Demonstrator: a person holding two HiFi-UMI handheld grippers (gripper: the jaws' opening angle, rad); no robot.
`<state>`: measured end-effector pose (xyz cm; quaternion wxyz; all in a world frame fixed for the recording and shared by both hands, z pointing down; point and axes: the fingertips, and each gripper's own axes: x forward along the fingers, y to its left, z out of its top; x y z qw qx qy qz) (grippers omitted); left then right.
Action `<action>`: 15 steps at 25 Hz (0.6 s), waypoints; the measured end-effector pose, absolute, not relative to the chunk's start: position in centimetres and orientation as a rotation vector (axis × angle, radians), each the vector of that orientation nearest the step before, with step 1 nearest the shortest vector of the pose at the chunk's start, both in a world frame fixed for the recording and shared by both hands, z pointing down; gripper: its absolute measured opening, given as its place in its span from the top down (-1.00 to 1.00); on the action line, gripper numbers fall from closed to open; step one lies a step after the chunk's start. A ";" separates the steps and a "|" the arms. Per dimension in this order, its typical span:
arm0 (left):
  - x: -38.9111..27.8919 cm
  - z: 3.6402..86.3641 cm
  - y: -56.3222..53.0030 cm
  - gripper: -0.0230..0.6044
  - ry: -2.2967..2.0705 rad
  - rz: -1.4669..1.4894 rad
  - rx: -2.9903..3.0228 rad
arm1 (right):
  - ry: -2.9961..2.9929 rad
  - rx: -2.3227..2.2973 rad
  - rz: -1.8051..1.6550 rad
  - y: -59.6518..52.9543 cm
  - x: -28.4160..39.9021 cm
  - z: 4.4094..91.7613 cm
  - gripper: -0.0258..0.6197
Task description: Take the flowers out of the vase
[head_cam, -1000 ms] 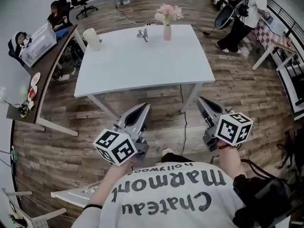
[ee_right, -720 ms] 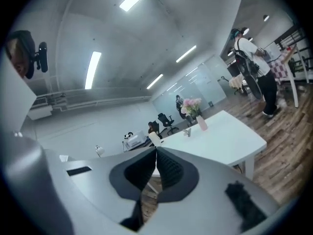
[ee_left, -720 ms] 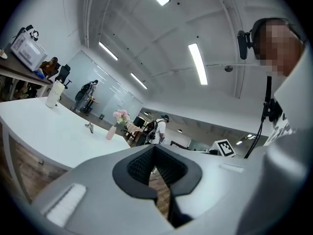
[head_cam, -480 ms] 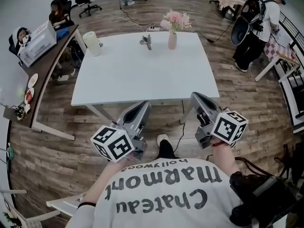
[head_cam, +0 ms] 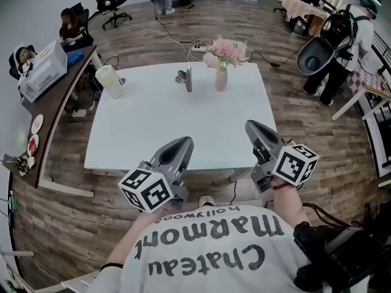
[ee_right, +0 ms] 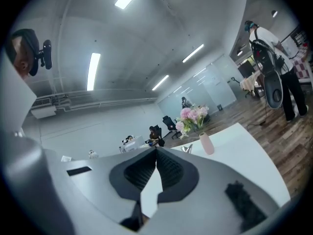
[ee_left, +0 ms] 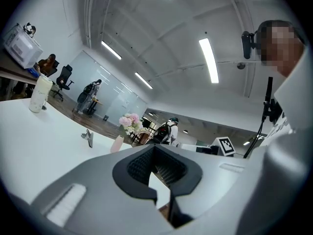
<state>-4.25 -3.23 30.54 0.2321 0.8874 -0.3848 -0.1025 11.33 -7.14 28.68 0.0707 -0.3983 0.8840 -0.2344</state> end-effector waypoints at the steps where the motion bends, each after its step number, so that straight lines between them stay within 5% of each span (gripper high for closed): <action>1: -4.0 30.8 -4.5 0.91 -1.068 -0.275 2.430 | 2.661 -1.198 -0.708 -8.4 11.6 28.8 0.87; 15: -3.5 33.5 -15.6 0.91 -1.123 -0.243 2.375 | 2.748 -1.125 -0.656 -21.2 12.1 30.7 0.87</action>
